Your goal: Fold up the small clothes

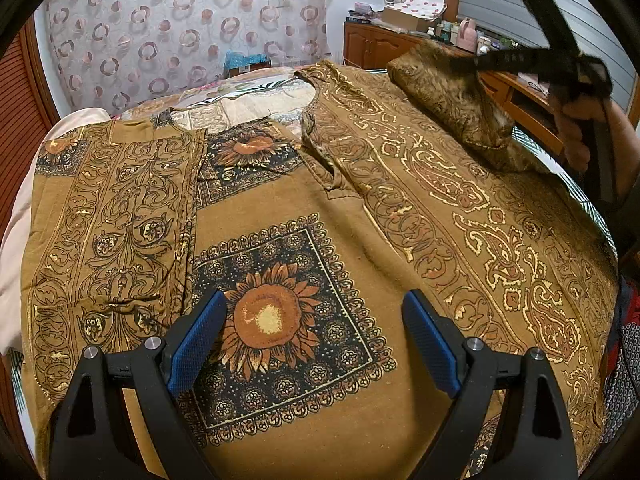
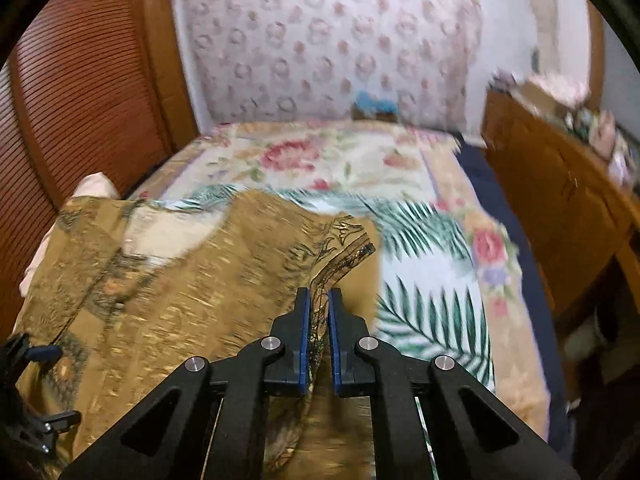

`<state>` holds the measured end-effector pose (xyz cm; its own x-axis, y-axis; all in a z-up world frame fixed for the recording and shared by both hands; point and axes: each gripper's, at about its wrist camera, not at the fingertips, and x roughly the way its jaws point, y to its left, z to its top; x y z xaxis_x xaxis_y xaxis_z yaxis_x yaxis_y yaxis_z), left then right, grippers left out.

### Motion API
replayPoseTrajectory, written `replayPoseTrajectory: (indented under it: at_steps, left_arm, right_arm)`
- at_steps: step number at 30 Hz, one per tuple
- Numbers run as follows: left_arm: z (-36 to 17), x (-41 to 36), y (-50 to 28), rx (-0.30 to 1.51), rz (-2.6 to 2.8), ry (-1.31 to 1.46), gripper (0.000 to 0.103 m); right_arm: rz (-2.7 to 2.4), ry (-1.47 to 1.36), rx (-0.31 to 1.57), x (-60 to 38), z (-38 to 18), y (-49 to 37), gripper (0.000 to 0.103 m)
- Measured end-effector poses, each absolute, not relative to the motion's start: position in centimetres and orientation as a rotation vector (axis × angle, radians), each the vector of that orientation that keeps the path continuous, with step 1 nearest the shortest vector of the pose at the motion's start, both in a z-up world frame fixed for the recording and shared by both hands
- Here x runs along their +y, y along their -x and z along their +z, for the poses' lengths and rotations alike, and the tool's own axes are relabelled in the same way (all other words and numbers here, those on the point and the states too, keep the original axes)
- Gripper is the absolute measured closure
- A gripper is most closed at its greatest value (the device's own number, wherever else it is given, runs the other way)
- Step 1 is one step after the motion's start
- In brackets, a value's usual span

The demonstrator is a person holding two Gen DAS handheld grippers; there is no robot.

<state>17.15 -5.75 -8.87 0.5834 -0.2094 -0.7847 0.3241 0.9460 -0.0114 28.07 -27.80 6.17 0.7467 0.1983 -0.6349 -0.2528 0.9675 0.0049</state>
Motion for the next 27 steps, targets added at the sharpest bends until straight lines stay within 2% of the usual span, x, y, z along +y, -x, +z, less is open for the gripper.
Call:
replayPoseTrajectory:
  at_steps: [3,10,12,13,14,27]
  left_arm:
    - [-8.9,-5.8,-17.1,0.896,-0.312,-0.138,0.013]
    - [-8.9,-5.8,-17.1,0.896,-0.312,-0.138,0.013]
    - [-8.9,-5.8,-17.1,0.896,-0.311,-0.139,0.013]
    - [-8.9,-5.8,-17.1,0.896,-0.311,-0.139,0.013]
    - [-8.9,-5.8,-17.2,0.897,-0.312,-0.138,0.013]
    - [-8.8,-5.9,-17.0,0.899,-0.308,-0.143,0.013]
  right_arm:
    - [0.230,0.161,0.655,-25.4,7.2,-27.5,0.095]
    - [0.446,0.132,0.661,-21.7,7.6,-25.8,0.093]
    - [0.449,0.151,0.672,-21.4,7.4,-25.5,0.069]
    - [0.427,0.162,0.674,-21.4,7.2,-25.4,0.050]
    - [0.411,0.166,0.677,-21.5,7.1,-25.4,0.041]
    - [0.308,0.209,0.795,-23.5,2.8,-26.2,0.040]
